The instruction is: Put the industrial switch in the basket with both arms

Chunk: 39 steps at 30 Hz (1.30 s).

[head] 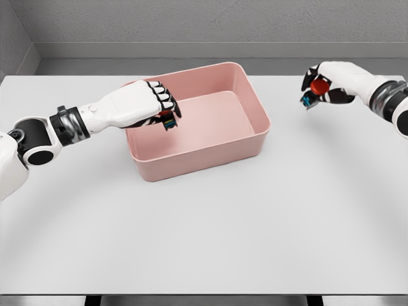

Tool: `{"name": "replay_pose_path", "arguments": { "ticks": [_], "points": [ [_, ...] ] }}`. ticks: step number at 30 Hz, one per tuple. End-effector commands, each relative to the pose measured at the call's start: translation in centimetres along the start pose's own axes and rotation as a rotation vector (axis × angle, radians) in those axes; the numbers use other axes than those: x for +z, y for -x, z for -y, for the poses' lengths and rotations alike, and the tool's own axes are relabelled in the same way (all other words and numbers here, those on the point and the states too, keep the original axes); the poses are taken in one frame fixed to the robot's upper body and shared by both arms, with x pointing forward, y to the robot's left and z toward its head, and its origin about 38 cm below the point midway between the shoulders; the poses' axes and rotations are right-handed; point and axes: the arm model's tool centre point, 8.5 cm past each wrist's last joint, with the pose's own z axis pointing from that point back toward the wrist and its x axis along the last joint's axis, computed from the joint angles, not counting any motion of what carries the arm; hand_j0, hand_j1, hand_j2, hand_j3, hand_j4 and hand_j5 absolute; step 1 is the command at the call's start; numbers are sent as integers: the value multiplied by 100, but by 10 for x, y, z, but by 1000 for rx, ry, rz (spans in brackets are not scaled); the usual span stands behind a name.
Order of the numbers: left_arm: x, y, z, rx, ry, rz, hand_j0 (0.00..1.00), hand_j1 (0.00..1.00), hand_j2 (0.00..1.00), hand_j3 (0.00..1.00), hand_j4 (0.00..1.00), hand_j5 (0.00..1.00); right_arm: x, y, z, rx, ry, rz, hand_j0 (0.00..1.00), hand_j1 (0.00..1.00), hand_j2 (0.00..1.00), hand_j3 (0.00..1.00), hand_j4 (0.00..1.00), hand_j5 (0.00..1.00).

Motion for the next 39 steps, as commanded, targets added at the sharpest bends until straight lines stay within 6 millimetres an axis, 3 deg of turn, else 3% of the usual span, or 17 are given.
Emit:
{"name": "replay_pose_path", "arguments": {
  "ticks": [1, 3, 6, 10, 15, 18, 20, 27, 28, 32, 39],
  "points": [
    [0, 0, -1, 7, -6, -1, 76, 76, 76, 76, 76, 76, 3, -10, 6, 13, 20, 25, 45, 45, 45, 45, 45, 45],
    [0, -1, 0, 8, -4, 3, 85, 85, 85, 85, 85, 85, 5, -16, 9, 19, 31, 38, 45, 45, 45, 45, 45, 45],
    [-1, -2, 1, 10, -1, 8, 88, 88, 88, 88, 88, 88, 10, -18, 17, 21, 56, 45, 45, 45, 45, 45, 45, 45],
    [-1, -3, 1, 11, -3, 10, 100, 100, 100, 100, 100, 100, 15, -23, 24, 26, 81, 59, 45, 45, 45, 45, 45, 45],
    [5, 4, -10, 12, -32, -8, 100, 100, 100, 100, 100, 100, 17, -38, 28, 37, 101, 100, 45, 45, 45, 45, 45, 45],
    [34, 22, -19, 19, -27, -62, 100, 100, 100, 100, 100, 100, 15, -43, 26, 30, 102, 113, 45, 45, 45, 45, 45, 45],
    [40, 20, -25, 6, -28, -55, 100, 100, 100, 100, 100, 100, 10, -52, 21, 19, 97, 139, 45, 45, 45, 45, 45, 45],
    [88, 35, -31, -16, 34, -119, 100, 100, 100, 100, 100, 100, 10, -78, 23, 18, 119, 203, 45, 45, 45, 45, 45, 45],
    [102, 37, -27, 2, 54, -140, 100, 100, 100, 100, 100, 100, 7, -86, 22, 17, 117, 221, 45, 45, 45, 45, 45, 45],
    [126, 39, -14, 23, 106, -176, 100, 100, 100, 100, 100, 100, -2, -108, 13, 26, 91, 273, 45, 45, 45, 45, 45, 45],
    [152, 55, -3, 46, 146, -255, 100, 100, 100, 100, 100, 100, -12, -139, 2, 26, 64, 342, 45, 45, 45, 45, 45, 45]
  ]
}}
